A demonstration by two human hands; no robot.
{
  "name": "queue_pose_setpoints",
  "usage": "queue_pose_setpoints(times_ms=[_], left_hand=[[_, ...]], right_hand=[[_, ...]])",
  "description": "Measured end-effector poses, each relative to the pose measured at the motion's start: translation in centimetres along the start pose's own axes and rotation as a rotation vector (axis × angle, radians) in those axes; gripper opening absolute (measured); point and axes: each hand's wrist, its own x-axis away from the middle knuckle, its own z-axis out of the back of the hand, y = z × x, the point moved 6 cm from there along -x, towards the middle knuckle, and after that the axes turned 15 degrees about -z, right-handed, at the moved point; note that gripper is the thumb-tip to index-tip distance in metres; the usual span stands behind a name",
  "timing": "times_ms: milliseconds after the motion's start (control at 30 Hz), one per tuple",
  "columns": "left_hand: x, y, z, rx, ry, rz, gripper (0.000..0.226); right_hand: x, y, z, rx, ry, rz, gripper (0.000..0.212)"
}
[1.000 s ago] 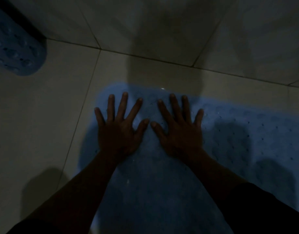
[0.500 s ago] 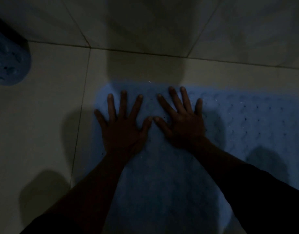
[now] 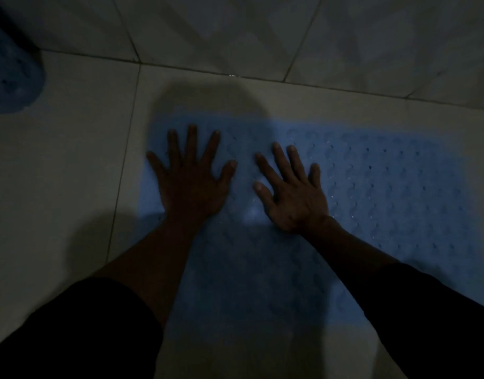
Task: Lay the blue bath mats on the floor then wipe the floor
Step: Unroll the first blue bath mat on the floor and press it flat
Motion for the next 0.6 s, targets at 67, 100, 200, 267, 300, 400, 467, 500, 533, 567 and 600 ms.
queue_pose_setpoints(times_ms=[67,100,200,267,300,400,467,500,533,567,600], left_hand=[[-0.2,-0.1,-0.1,0.021,-0.04,0.016,0.068],[-0.1,-0.1,0.1,0.032,-0.057,0.02,0.068],[0.3,0.5,0.4,0.023,-0.119,0.053,0.068],[1.2,2.1,0.4,0.012,-0.103,0.096,0.069],[1.8,3.8,0.6,0.019,-0.059,0.087,0.069],[3.4,11.5,-0.1,0.088,-0.013,-0.045,0.07],[3.5,16.8,-1.1,0.112,-0.053,-0.1,0.072],[2.9,19.2,-1.5,0.114,-0.07,-0.118,0.074],[2.0,21.4,-1.9,0.12,-0.08,-0.136,0.075],[1.0,23.4,-2.2,0.121,-0.079,-0.156,0.075],[-0.1,25.2,-2.3,0.111,-0.07,-0.177,0.074]], right_hand=[[0.7,1.4,-0.5,0.002,0.013,-0.005,0.06],[1.0,2.0,-0.6,-0.008,0.018,-0.009,0.06],[2.1,4.4,-0.4,-0.044,0.043,-0.021,0.062],[2.6,6.8,0.0,-0.071,0.059,-0.051,0.064],[2.7,8.1,0.4,-0.087,0.065,-0.071,0.065],[2.8,13.0,1.9,-0.136,0.066,-0.161,0.066],[2.7,16.7,3.1,-0.159,0.092,-0.217,0.067],[2.5,18.7,3.7,-0.175,0.105,-0.243,0.068],[2.2,20.7,4.3,-0.19,0.115,-0.268,0.069],[1.9,22.7,4.7,-0.199,0.12,-0.293,0.07],[1.4,24.4,4.9,-0.201,0.125,-0.319,0.071]])
